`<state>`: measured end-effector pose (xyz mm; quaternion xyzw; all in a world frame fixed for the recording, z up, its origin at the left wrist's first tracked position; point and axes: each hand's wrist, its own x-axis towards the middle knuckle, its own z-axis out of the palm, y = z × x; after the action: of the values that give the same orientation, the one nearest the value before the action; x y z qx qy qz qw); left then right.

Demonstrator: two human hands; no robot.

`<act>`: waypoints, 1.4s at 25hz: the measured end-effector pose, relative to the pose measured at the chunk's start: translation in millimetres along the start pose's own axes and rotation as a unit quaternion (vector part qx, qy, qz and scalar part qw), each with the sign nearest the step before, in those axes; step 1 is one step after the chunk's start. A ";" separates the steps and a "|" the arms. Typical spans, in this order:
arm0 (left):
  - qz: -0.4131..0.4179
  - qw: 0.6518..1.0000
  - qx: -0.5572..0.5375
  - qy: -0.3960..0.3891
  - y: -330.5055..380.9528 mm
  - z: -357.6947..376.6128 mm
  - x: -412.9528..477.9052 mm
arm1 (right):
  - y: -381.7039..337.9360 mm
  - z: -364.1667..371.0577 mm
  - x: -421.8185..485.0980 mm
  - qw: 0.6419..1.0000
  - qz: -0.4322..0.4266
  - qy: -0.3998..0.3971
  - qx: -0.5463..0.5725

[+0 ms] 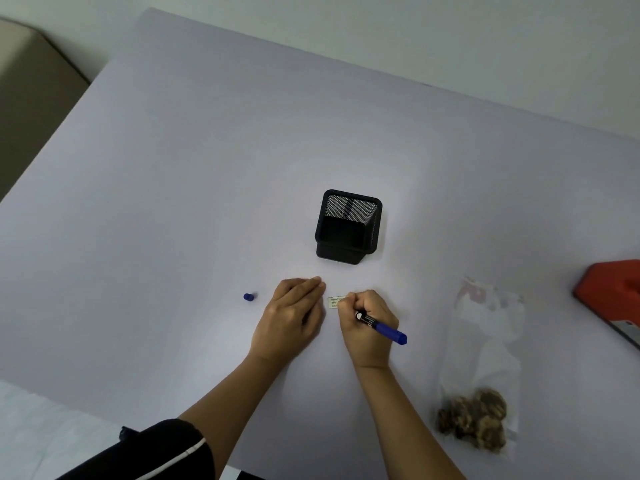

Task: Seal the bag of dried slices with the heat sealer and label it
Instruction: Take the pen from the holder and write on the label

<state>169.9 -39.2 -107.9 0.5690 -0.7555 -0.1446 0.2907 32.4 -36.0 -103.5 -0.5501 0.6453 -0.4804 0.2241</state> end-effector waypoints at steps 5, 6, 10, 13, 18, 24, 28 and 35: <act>-0.001 1.000 -0.001 -0.003 0.0 0.1 -0.1 | 1.1 -0.3 0.0 1.000 -0.016 0.003 -0.002; 0.000 1.000 -0.002 -0.003 -0.1 0.2 0.0 | 1.1 -0.1 0.3 1.000 -0.008 0.005 -0.003; 0.000 1.000 -0.004 0.000 -0.1 0.1 0.1 | 1.7 0.0 0.2 1.000 -0.014 0.010 -0.010; 0.000 1.000 -0.005 0.001 -0.4 -0.2 0.1 | 0.9 0.5 0.9 1.000 -0.005 0.016 -0.019; 0.002 1.000 -0.003 0.005 -1.1 0.1 -0.6 | 1.0 0.7 0.2 1.000 -0.011 0.013 -0.024; 0.006 1.000 -0.009 0.011 -0.1 0.0 0.2 | 1.0 0.7 0.0 1.000 -0.002 0.014 -0.024; 0.006 1.000 -0.007 0.010 -0.3 0.3 0.1 | 0.1 -0.2 0.3 1.000 -0.010 0.013 -0.019; 0.009 1.000 -0.003 0.015 -0.6 0.0 0.6 | -2.1 0.2 0.4 0.999 0.013 0.025 -0.015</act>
<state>170.3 -40.0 -108.1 0.5632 -0.7560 -0.1359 0.3046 33.5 -36.3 -101.7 -0.5326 0.6651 -0.4811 0.2064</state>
